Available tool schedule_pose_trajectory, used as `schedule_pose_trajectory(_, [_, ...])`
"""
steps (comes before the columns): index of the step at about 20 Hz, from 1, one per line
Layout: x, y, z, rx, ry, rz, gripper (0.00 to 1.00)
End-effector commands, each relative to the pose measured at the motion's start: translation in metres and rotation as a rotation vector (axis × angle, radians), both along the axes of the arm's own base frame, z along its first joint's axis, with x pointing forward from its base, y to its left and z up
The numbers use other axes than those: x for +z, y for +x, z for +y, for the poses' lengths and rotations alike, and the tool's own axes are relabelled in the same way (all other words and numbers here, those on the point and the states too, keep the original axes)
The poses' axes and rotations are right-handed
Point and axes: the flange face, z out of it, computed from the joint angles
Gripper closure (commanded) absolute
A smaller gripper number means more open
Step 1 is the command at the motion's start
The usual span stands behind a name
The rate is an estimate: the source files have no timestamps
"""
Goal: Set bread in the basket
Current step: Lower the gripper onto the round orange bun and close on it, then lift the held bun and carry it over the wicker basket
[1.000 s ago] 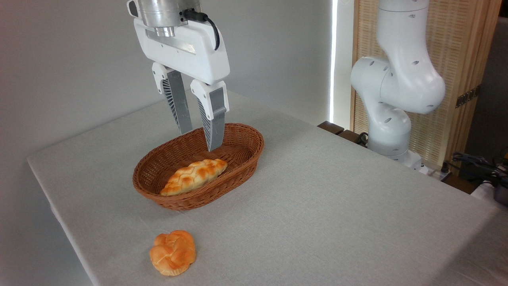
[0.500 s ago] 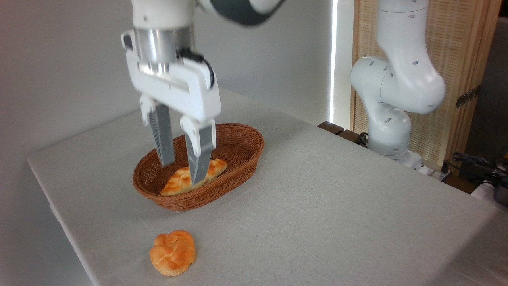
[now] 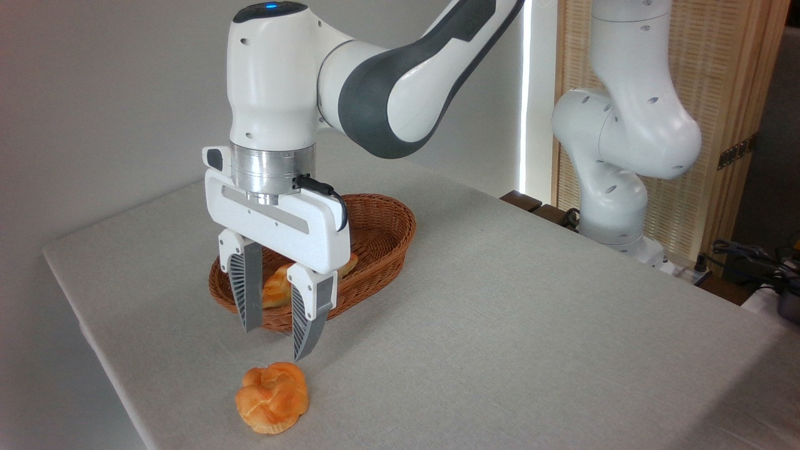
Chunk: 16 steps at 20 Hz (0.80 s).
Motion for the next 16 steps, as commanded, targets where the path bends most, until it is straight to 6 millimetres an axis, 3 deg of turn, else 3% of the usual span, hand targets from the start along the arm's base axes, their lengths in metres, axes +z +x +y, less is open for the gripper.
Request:
schedule_pose_trajectory(1, [-0.017, 0.006, 0.002, -0.05, 0.099, -0.015, 0.0])
schedule_pose_trajectory(6, [-0.047, 0.02, -0.012, -0.104, 0.117, -0.062, 0.0])
schedule_pose_trajectory(10, [-0.061, 0.017, -0.013, -0.163, 0.193, -0.055, 0.0])
schedule_pose_trajectory(11, [-0.064, 0.017, -0.013, -0.166, 0.196, -0.051, 0.07])
schedule_pose_trajectory(14, [-0.069, 0.018, -0.016, -0.172, 0.192, -0.055, 0.42])
schedule_pose_trajectory(16, [-0.073, 0.017, -0.018, -0.18, 0.186, -0.071, 0.58])
